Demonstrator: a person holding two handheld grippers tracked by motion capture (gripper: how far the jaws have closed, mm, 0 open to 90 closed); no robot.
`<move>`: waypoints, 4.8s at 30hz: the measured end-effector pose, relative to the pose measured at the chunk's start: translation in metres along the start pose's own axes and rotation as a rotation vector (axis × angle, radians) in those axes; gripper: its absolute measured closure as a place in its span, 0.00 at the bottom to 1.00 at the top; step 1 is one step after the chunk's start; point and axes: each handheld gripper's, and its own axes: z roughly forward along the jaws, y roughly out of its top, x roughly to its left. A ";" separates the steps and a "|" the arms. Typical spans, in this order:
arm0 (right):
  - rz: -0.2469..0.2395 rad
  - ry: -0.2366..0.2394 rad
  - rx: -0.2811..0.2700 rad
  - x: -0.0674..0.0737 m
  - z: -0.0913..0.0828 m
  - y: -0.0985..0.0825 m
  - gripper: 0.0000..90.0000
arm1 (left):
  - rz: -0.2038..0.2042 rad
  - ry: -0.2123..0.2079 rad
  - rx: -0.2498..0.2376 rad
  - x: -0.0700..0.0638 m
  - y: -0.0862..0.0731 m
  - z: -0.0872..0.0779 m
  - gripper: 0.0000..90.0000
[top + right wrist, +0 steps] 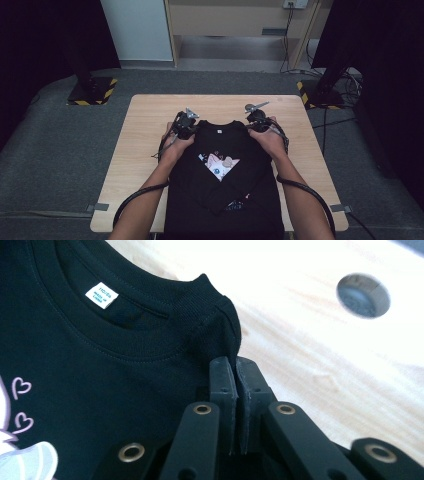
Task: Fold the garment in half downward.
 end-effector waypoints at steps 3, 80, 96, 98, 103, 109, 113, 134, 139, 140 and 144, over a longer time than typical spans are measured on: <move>-0.005 -0.011 -0.011 -0.001 -0.004 0.008 0.97 | 0.007 0.022 -0.014 0.002 0.006 -0.004 0.97; -0.071 -0.123 -0.141 0.003 -0.044 0.053 0.97 | 0.088 0.142 -0.146 0.006 0.042 -0.032 0.97; -0.081 -0.126 -0.191 0.014 -0.079 0.035 0.97 | 0.116 0.150 -0.168 -0.011 0.045 -0.062 0.97; -0.082 -0.127 -0.191 0.017 -0.082 0.030 0.97 | 0.115 0.151 -0.168 -0.014 0.042 -0.064 0.97; -0.088 -0.123 -0.196 0.024 -0.086 0.021 0.97 | 0.121 0.146 -0.175 -0.021 0.037 -0.071 0.97; -0.112 -0.125 -0.194 0.030 -0.091 0.020 0.97 | 0.131 0.141 -0.182 -0.023 0.034 -0.076 0.97; -0.130 -0.128 -0.205 0.032 -0.096 0.017 0.97 | 0.124 0.129 -0.198 -0.025 0.027 -0.082 0.97; -0.195 -0.051 -0.209 0.063 -0.110 -0.018 0.97 | 0.152 0.065 -0.208 -0.047 -0.011 -0.098 0.97; -0.191 -0.032 -0.215 0.068 -0.113 -0.025 0.97 | 0.161 0.054 -0.210 -0.052 -0.018 -0.103 0.97; -0.188 -0.029 -0.220 0.068 -0.114 -0.026 0.97 | 0.158 0.052 -0.214 -0.053 -0.019 -0.104 0.97; -0.175 -0.022 -0.233 0.068 -0.118 -0.033 0.97 | 0.167 0.044 -0.218 -0.057 -0.021 -0.108 0.97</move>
